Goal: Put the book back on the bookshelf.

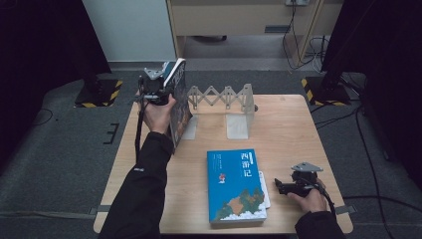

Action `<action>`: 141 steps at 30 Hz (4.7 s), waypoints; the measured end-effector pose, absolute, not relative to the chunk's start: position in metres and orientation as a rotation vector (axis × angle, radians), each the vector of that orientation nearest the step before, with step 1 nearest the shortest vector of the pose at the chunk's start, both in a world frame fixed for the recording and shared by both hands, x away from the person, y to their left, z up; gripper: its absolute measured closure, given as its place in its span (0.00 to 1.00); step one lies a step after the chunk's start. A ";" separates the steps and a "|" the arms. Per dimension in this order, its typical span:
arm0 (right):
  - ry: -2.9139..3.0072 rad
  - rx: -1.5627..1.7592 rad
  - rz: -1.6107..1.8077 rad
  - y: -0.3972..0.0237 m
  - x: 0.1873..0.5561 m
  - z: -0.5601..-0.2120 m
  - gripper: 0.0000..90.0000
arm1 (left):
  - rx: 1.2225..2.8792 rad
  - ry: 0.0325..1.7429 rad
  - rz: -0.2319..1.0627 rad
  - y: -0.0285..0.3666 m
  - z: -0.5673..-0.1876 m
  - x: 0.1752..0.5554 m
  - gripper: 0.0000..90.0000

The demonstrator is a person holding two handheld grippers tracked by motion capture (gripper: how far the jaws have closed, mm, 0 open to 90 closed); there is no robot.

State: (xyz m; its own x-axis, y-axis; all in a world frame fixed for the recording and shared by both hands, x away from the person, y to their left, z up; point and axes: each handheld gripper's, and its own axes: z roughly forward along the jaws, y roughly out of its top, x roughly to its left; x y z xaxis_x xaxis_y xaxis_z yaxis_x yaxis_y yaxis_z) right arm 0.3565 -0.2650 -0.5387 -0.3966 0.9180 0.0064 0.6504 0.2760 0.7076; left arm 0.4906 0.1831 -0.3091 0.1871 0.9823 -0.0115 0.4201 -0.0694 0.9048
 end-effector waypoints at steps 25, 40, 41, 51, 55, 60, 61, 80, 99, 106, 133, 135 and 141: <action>2.145 1.414 0.899 -0.264 0.357 -0.539 0.04 | 1.658 1.361 0.944 0.174 -0.315 0.489 0.91; 2.156 1.405 0.902 -0.264 0.357 -0.539 0.04 | 1.660 1.367 0.942 0.163 -0.315 0.491 0.91; 2.157 1.405 0.902 -0.264 0.357 -0.539 0.04 | 1.669 1.366 0.955 0.162 -0.316 0.492 0.91; 2.158 1.406 0.903 -0.263 0.357 -0.539 0.04 | 1.650 1.371 0.918 0.167 -0.320 0.491 0.91; 2.158 1.403 0.903 -0.264 0.357 -0.539 0.04 | 1.617 1.370 0.898 0.165 -0.323 0.490 0.91; 2.159 1.403 0.906 -0.263 0.357 -0.539 0.04 | 1.597 1.365 0.889 0.163 -0.326 0.491 0.91; 2.160 1.400 0.907 -0.263 0.357 -0.539 0.04 | 1.593 1.364 0.886 0.163 -0.328 0.491 0.91; 2.164 1.393 0.908 -0.263 0.357 -0.539 0.04 | 1.702 1.346 0.789 0.177 -0.331 0.472 0.90; 2.171 1.383 0.909 -0.262 0.357 -0.539 0.04 | 1.765 1.378 0.785 0.187 -0.323 0.457 0.85; 2.171 1.385 0.912 -0.262 0.357 -0.539 0.04 | 1.774 1.430 0.763 0.182 -0.326 0.466 0.82; 2.182 1.375 0.912 -0.261 0.358 -0.539 0.04 | 1.672 1.492 0.881 0.172 -0.316 0.499 0.91; 2.179 1.380 0.914 -0.261 0.357 -0.539 0.04 | 1.673 1.499 0.882 0.171 -0.317 0.501 0.91; 2.180 1.382 0.915 -0.261 0.357 -0.539 0.04 | 1.675 1.522 0.887 0.169 -0.325 0.509 0.91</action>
